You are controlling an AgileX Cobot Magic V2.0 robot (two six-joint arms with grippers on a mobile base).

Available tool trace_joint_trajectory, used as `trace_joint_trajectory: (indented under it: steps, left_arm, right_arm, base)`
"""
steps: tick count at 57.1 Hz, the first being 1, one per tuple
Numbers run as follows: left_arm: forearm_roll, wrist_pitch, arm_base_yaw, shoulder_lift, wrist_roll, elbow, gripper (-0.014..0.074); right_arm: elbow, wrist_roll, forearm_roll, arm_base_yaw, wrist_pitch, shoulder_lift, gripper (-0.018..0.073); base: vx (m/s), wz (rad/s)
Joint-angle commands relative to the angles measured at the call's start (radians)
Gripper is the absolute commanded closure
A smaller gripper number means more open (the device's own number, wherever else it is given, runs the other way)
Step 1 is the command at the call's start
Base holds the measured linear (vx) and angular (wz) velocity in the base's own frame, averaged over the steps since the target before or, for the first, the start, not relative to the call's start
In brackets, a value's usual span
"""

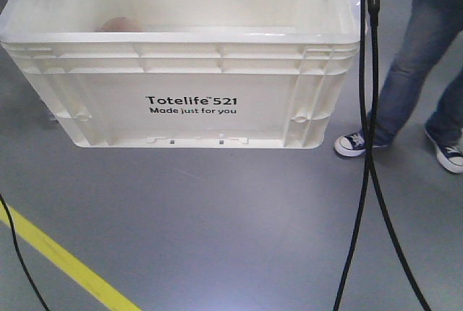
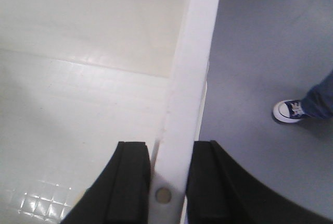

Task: Place moving items into box and shelve
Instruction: 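Hold the tote raised with both grippers while the base drives away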

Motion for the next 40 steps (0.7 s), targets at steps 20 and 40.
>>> trace_joint_trajectory:
  steps: [20, 40]
  left_arm:
    - [-0.028, -0.112, 0.004, -0.069, 0.02, -0.046, 0.0594]
    - [-0.028, -0.112, 0.004, -0.069, 0.02, -0.046, 0.0594]
  right_arm:
    - [-0.042, -0.02, -0.057, -0.01, -0.127, -0.073, 0.0563]
    - [-0.042, -0.02, -0.057, -0.01, -0.129, -0.073, 0.0563]
  base:
    - [0.05, 0.74]
    - [0.12, 0.86]
